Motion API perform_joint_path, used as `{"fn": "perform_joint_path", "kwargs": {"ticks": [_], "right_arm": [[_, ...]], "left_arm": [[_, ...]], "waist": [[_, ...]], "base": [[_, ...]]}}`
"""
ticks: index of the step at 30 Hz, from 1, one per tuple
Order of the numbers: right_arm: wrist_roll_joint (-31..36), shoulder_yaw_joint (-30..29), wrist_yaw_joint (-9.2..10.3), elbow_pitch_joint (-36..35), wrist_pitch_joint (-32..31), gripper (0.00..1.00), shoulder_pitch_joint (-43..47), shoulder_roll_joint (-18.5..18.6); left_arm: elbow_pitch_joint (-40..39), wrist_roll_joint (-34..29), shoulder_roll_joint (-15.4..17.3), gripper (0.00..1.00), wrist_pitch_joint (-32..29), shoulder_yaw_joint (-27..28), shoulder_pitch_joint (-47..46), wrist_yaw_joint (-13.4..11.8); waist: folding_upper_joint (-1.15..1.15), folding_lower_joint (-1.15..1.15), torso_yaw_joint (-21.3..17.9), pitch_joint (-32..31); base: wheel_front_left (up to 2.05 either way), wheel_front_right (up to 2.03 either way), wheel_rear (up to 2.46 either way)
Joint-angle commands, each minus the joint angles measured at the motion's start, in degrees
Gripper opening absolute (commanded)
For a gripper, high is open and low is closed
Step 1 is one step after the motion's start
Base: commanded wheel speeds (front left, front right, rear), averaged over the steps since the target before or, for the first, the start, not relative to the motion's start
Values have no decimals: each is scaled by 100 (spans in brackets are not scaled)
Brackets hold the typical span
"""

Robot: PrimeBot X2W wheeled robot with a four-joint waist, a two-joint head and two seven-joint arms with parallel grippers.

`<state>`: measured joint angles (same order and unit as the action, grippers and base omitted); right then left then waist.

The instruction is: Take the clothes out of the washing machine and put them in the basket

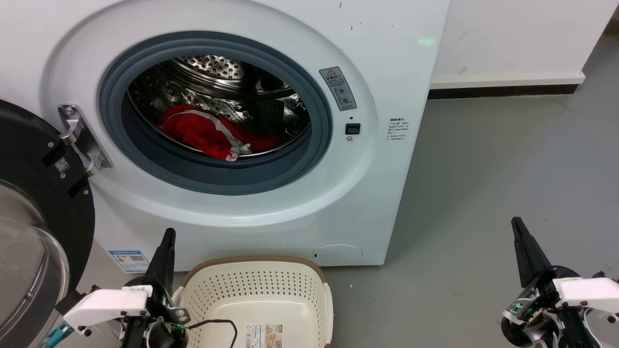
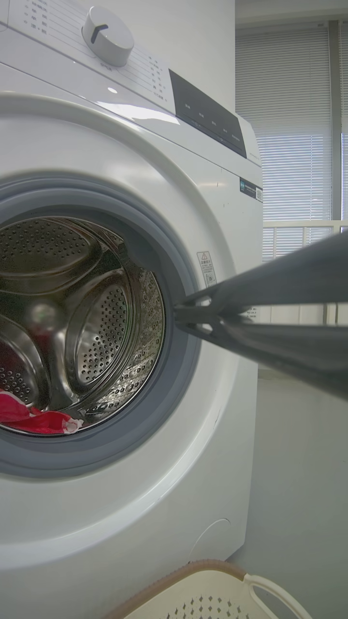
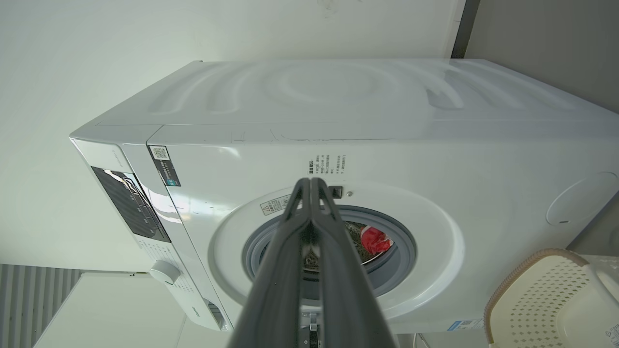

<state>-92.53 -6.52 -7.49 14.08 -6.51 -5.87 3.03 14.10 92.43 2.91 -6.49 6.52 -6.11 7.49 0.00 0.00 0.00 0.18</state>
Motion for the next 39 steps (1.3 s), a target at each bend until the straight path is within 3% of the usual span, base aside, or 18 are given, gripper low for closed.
{"fn": "perform_joint_path", "kwargs": {"ticks": [1,30,31,39], "right_arm": [[25,2,0,9,-1,0,-80,-24],[25,3,1,9,-1,0,-80,-24],[0,0,-1,12,2,100,9,0],[198,105,0,-143,260,100,151,-3]], "left_arm": [[-4,-2,-11,0,-22,16,-27,14],[-4,-2,-11,0,-22,16,-27,14],[18,0,0,100,4,-7,7,-1],[-17,-87,-3,100,269,-352,-46,-1]], "waist": [[0,0,0,0],[0,0,0,0],[0,0,0,0],[0,0,-5,14]], "base": [[0,0,0],[0,0,0],[0,0,0],[0,0,0]]}}
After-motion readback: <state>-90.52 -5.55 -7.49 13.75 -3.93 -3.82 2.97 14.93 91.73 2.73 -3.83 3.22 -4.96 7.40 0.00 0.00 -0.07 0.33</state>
